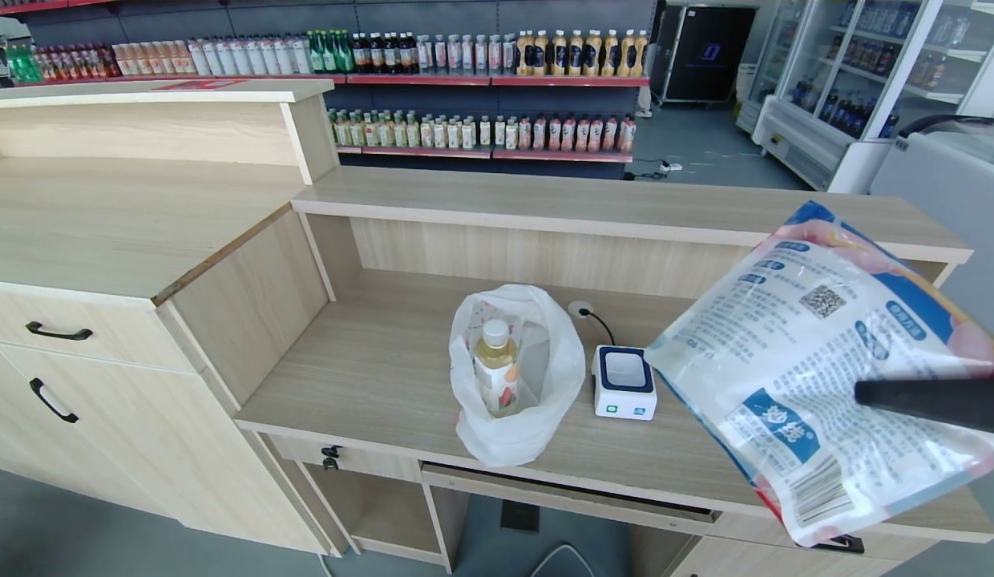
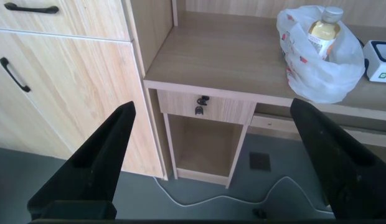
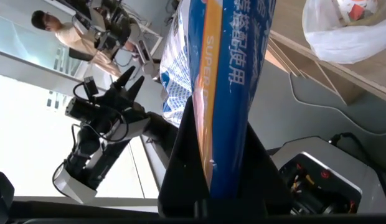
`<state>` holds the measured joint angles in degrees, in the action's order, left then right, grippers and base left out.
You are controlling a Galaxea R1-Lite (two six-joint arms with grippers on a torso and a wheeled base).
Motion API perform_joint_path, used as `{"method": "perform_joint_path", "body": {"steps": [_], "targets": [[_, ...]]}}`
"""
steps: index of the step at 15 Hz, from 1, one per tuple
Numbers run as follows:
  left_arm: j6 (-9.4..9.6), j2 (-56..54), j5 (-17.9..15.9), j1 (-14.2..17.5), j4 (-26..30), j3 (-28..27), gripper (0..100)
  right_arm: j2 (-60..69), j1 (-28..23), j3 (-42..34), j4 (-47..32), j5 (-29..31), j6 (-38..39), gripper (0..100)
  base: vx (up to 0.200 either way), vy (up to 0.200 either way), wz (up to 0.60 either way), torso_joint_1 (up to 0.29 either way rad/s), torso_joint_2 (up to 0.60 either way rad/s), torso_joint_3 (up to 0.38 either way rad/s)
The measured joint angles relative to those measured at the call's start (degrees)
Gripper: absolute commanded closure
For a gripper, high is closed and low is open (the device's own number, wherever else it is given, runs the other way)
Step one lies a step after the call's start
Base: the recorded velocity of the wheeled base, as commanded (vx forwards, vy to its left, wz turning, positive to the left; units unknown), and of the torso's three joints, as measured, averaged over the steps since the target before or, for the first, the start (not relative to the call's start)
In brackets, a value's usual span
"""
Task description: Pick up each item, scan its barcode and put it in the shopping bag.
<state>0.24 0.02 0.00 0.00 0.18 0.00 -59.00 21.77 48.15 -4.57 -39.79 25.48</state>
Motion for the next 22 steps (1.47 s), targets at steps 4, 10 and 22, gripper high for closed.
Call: {"method": "perform_joint_path", "body": {"steps": [4, 10, 22], "targets": [[0.02, 0.0, 0.0, 0.0, 0.0, 0.0, 0, -0.7, -1.1, 0.0, 3.0, 1.8, -2.3, 100, 0.000, 0.000, 0.00, 0.000, 0.00, 0.000], [0.02, 0.0, 0.0, 0.0, 0.0, 0.0, 0, -14.6, -16.0, -6.7, 36.1, 19.6, -50.8, 100, 0.000, 0.000, 0.00, 0.000, 0.00, 0.000], [0.00, 0.0, 0.0, 0.0, 0.0, 0.0, 0, -44.4, -28.4, -16.2, 80.8, 8.1, -91.4, 100, 0.000, 0.000, 0.30, 0.002, 0.00, 0.001]]}}
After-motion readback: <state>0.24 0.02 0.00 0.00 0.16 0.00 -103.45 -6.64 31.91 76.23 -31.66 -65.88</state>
